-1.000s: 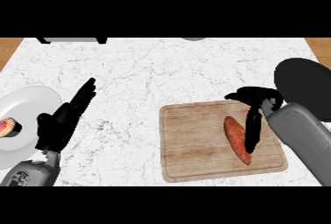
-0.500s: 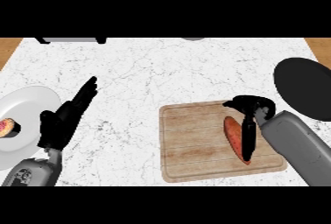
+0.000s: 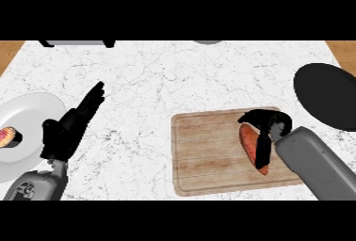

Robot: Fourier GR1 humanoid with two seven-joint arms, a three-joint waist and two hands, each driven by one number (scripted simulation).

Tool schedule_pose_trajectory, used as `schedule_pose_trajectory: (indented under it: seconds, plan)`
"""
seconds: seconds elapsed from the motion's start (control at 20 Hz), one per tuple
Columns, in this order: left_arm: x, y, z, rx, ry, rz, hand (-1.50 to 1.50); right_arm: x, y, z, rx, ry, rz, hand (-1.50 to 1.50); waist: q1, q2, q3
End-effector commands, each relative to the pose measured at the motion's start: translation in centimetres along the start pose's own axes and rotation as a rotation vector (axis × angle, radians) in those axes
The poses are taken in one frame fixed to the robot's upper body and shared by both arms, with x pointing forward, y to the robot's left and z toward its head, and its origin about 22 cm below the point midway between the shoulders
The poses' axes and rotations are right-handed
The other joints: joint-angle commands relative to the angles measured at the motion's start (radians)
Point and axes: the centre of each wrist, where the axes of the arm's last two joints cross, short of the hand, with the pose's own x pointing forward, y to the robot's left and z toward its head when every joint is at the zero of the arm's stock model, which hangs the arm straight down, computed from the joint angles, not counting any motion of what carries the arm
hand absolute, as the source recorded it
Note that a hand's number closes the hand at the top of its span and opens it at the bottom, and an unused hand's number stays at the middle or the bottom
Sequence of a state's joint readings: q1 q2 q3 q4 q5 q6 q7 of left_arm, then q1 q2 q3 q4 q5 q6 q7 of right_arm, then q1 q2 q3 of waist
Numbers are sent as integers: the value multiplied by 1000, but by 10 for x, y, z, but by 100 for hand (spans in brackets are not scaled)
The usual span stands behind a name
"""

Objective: Pick the sweet potato from the cutting board and place it in the pan

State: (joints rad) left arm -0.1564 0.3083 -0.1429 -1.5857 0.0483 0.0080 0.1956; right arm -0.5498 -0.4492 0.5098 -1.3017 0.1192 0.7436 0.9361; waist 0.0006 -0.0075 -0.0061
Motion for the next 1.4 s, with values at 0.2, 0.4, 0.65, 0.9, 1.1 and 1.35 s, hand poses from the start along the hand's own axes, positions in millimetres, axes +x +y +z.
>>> schedule_pose_trajectory:
  seconds: [0.2,0.4,0.65,0.9,1.1,1.35]
  plan:
    - [0,10,6,8,-8,-4,0,22,23,-15,111,11,94,150,6,6,6]
    - [12,-10,-7,2,9,-4,0,-6,21,-14,106,-28,74,150,0,7,6]
    - [2,0,3,4,4,8,0,7,42,11,-117,-69,18,150,-5,5,6]
    - [-14,17,12,29,42,13,0,11,51,59,-589,-178,-118,150,-49,-13,7]
    - [-20,4,15,37,33,9,0,-3,79,82,-770,-194,-160,150,-43,-5,7]
    - [-9,7,15,26,22,1,0,-10,73,127,-1135,-206,-151,150,-33,-6,7]
